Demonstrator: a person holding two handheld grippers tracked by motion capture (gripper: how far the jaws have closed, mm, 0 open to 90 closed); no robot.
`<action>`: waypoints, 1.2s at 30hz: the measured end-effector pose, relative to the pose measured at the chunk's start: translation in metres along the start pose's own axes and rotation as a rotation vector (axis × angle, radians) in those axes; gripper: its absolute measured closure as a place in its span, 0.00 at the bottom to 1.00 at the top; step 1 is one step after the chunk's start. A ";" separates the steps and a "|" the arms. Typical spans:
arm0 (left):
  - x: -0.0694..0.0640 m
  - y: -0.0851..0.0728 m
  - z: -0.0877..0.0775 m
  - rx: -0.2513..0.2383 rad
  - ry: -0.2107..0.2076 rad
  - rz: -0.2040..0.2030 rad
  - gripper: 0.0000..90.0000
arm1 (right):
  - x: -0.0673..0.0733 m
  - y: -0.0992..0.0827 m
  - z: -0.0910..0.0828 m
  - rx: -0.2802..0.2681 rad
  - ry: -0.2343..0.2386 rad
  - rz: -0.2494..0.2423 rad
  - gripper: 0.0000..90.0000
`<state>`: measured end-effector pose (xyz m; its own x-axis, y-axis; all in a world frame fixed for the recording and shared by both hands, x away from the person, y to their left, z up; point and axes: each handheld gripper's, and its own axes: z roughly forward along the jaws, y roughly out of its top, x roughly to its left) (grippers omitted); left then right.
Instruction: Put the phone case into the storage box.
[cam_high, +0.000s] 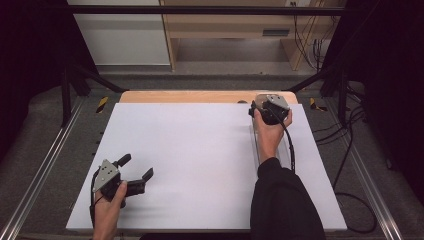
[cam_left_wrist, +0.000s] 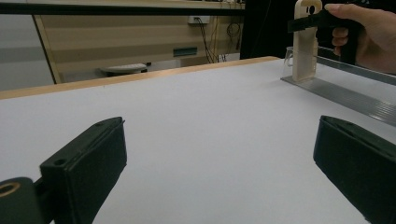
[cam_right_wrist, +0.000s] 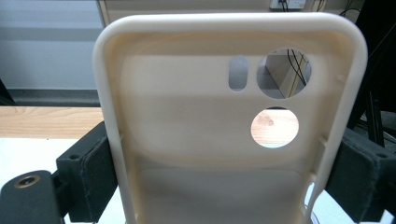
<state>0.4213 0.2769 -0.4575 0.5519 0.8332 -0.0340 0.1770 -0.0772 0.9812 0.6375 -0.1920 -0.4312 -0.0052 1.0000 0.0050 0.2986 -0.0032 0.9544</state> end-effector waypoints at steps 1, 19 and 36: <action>0.000 0.000 0.000 0.000 0.000 0.000 0.02 | 0.000 0.000 0.000 0.000 -0.001 -0.001 0.11; 0.000 0.000 0.000 0.000 0.001 -0.001 0.02 | 0.000 0.001 0.000 0.036 0.042 -0.012 0.04; 0.000 0.000 0.000 -0.002 0.001 -0.003 0.02 | -0.003 0.005 -0.005 0.024 0.015 -0.022 0.05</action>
<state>0.4211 0.2769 -0.4573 0.5506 0.8340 -0.0364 0.1771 -0.0741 0.9814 0.6343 -0.1949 -0.4250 -0.0265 0.9996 -0.0113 0.3206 0.0192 0.9470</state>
